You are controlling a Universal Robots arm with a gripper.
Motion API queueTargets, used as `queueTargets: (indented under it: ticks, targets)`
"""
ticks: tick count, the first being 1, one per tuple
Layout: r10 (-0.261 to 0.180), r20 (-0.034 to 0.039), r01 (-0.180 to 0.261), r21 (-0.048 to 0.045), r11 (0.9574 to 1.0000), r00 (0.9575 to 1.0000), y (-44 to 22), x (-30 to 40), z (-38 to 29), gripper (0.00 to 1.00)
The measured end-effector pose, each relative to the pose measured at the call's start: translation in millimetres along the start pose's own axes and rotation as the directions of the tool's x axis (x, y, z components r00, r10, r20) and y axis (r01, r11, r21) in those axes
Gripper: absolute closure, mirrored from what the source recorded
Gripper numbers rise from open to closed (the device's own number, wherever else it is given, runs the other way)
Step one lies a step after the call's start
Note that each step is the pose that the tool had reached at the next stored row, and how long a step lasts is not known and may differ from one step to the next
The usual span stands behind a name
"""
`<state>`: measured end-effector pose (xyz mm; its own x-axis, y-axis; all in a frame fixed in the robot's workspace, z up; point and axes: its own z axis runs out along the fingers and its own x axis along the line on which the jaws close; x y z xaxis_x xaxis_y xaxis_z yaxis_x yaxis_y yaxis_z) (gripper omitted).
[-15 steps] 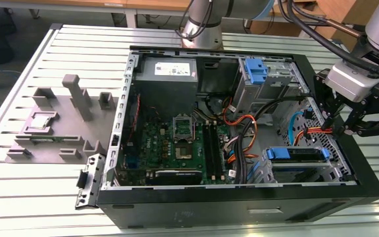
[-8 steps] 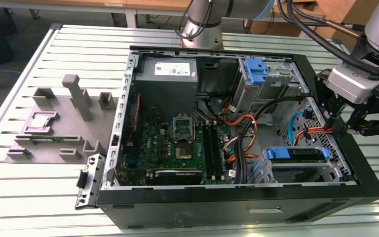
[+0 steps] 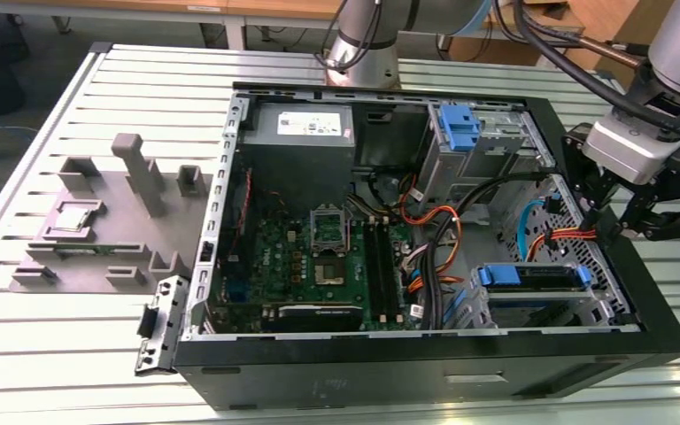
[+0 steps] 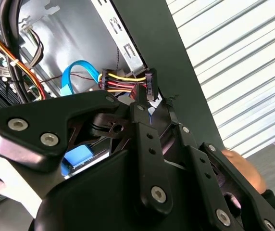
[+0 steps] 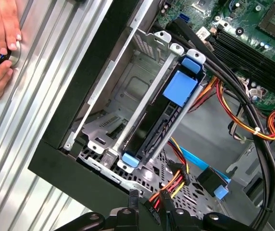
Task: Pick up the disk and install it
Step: 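Insert the first disk wire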
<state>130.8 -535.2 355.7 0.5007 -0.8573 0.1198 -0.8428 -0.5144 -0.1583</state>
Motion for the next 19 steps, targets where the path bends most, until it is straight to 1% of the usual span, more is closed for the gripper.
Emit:
queueTargets:
  ticks: [2, 8, 12, 16, 19]
  targets:
    - [-0.01, -0.0048, 0.01, -0.0018, 0.9999, 0.9999, 0.0, -0.3, 1.0, 0.69]
    - [-0.028, -0.0054, 0.028, 0.003, 0.9996, 0.9996, -1.6, -1.5, 1.3, 0.69]
    - [-0.033, -0.0085, 0.033, 0.0028, 0.9994, 0.9994, -3.4, -2.5, 1.6, 0.69]
    - [-0.069, -0.0056, 0.069, 0.0078, 0.9976, 0.9976, -3.5, -2.5, 1.7, 0.69]
    - [-0.107, -0.0026, 0.107, 0.0151, 0.9941, 0.9942, -3.5, -2.5, 2.0, 0.69]
